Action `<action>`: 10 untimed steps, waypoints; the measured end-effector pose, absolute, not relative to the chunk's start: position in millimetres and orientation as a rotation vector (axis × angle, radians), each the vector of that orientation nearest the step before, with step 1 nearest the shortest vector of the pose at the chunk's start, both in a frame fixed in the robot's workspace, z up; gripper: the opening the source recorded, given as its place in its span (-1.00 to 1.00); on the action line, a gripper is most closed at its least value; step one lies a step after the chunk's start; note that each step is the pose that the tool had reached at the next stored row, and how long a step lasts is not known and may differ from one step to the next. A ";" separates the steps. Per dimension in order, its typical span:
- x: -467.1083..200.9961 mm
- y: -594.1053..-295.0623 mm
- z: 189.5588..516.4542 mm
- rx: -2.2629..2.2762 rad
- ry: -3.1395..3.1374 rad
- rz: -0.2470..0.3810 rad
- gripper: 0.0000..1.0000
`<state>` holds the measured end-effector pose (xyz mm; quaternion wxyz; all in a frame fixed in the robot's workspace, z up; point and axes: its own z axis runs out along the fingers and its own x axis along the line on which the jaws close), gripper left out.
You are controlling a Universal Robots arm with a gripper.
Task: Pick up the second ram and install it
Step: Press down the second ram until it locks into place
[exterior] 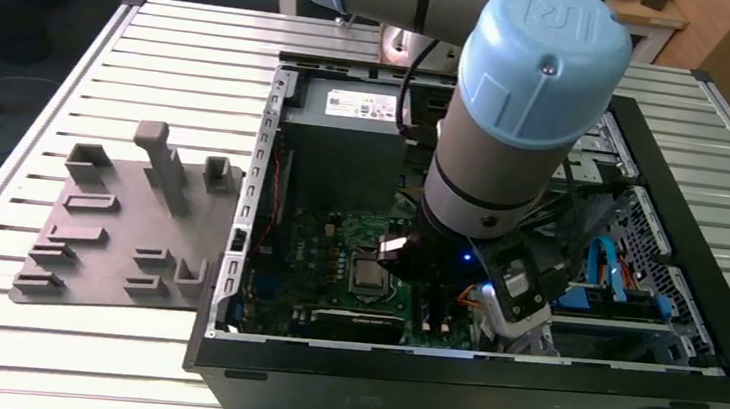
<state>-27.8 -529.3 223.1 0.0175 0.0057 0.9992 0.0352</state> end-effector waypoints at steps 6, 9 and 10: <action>-27.8 -511.5 226.4 0.017 3.105 0.103 -0.85; -27.8 -497.8 226.5 0.017 3.105 0.095 -0.85; -27.8 -493.8 226.5 0.017 3.105 0.093 -0.85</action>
